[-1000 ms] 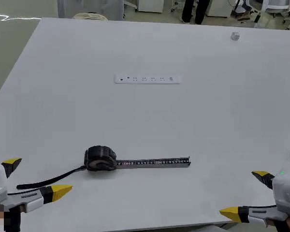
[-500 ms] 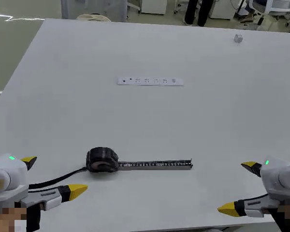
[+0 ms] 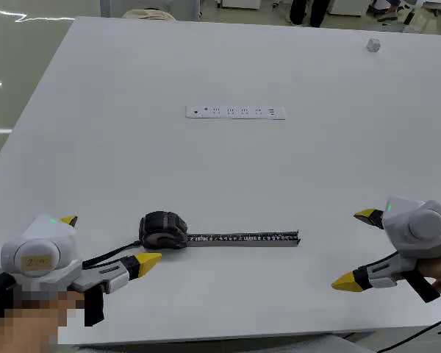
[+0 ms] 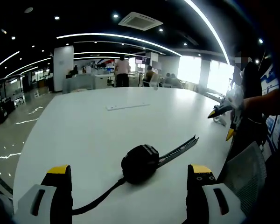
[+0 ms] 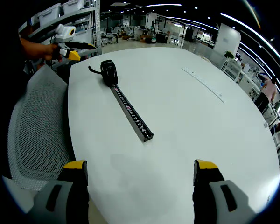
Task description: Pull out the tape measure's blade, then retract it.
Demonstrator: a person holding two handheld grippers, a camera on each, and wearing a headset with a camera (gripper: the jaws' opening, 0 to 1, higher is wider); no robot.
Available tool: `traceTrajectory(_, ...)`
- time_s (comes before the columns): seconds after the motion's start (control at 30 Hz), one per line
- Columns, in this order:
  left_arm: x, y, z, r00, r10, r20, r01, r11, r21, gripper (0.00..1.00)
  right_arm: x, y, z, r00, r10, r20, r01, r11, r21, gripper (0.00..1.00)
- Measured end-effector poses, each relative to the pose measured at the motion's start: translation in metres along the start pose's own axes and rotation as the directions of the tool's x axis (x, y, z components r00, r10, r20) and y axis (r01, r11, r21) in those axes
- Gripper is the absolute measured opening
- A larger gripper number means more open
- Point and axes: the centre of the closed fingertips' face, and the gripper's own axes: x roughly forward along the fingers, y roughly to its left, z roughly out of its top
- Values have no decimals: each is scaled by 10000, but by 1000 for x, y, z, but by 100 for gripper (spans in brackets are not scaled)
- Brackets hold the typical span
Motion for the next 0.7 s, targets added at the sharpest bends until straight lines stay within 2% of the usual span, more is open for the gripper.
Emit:
traceTrajectory(0.07, 3, -4, -2, 9999, -48, -106, 46, 9998, -207, 100, 3, -1, 2, 9998, 121, -135, -124, 9997, -187, 96)
traceTrajectory(0.17, 7, -9, -3, 9998, 111, -135, -113, 9998, -135, 100, 10, -3, 7, 9987, 394, -316, -408, 9981, -457, 93)
traceTrajectory(0.3, 14, -9, -1, 9995, 312, -47, -313, 9994, -175, 100, 16, 1, 16, 9955, 780, -538, -824, 9930, -845, 90)
traceTrajectory(0.37, 18, -9, 3, 9988, 461, 158, -456, 9984, -331, 100, 19, 2, 20, 9938, 921, -630, -988, 9886, -1137, 85)
traceTrajectory(0.57, 26, -12, 4, 9983, 574, 136, -566, 9971, -501, 100, 27, -2, 29, 9892, 1164, -888, -1284, 9812, -1441, 78)
traceTrajectory(0.7, 31, -13, 2, 9972, 741, 50, -738, 9964, -417, 100, 35, -3, 34, 9821, 1426, -1229, -1633, 9701, -1796, 73)
